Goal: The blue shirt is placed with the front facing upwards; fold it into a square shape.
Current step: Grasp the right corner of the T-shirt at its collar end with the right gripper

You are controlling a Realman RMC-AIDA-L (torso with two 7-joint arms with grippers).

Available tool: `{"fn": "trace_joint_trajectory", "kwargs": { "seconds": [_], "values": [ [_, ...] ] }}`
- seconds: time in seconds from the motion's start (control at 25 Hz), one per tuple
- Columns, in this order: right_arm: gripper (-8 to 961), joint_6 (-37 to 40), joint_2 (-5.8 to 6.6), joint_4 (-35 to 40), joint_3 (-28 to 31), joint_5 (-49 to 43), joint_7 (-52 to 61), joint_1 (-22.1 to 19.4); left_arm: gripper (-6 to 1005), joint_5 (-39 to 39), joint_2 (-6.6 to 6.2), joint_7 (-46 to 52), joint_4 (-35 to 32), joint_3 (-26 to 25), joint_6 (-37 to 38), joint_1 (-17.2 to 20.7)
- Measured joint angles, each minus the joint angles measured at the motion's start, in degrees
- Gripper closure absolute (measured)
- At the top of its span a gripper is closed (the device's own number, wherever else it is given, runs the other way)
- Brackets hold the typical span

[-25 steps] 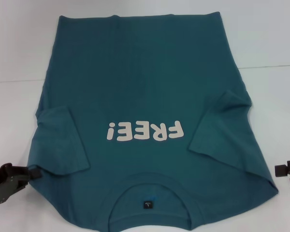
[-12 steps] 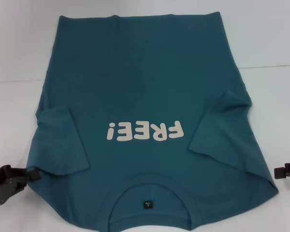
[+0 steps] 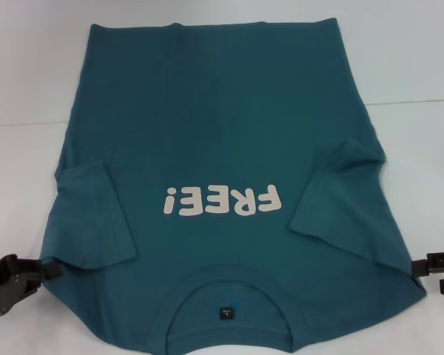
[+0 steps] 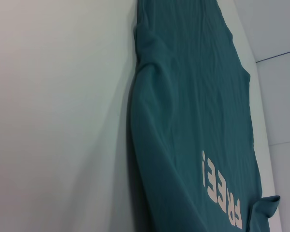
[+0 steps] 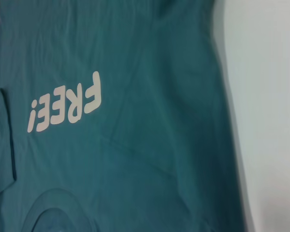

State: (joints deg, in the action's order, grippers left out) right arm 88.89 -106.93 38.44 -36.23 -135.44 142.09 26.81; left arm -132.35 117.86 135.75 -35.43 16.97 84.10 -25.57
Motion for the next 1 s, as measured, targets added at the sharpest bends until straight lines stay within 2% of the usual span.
{"fn": "trace_joint_trajectory", "kwargs": {
  "seconds": [1.0],
  "values": [
    [31,-2.13,-1.65,-0.64,-0.44,-3.48,-0.24,3.24,961,0.04,0.0,-0.05,0.1,-0.09,0.02,0.09]
  ]
}}
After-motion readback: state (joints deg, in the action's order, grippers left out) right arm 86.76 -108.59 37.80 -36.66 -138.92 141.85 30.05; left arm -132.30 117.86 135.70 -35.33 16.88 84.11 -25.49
